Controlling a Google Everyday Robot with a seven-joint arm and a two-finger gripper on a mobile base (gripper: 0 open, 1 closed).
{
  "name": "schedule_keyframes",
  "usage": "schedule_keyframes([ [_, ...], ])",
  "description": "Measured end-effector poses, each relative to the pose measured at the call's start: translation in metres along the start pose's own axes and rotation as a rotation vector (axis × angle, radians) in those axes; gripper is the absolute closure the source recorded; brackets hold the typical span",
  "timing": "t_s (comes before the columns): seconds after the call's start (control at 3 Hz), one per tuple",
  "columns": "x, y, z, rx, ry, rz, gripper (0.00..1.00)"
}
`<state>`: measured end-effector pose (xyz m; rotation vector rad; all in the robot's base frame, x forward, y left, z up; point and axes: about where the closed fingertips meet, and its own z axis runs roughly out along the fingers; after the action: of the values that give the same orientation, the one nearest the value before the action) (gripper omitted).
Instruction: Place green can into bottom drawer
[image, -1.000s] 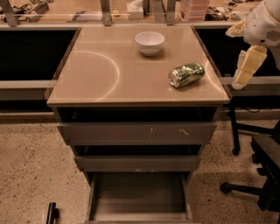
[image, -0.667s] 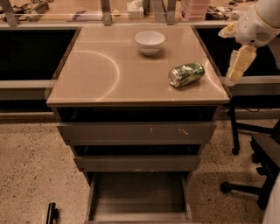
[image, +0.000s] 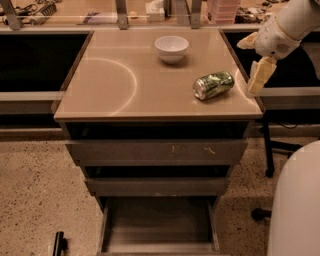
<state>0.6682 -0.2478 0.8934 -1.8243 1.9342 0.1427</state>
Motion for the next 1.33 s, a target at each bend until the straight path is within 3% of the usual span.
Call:
schedule_keyframes([
  [0.33, -0.02, -0.007, 0.041, -0.07, -0.053, -0.021, 0.0],
  [0.67, -0.02, -0.007, 0.041, -0.07, -0.053, -0.021, 0.0],
  [1.33, -0.024, -0.012, 0.07, -0.073, -0.153, 0.005, 0.0],
])
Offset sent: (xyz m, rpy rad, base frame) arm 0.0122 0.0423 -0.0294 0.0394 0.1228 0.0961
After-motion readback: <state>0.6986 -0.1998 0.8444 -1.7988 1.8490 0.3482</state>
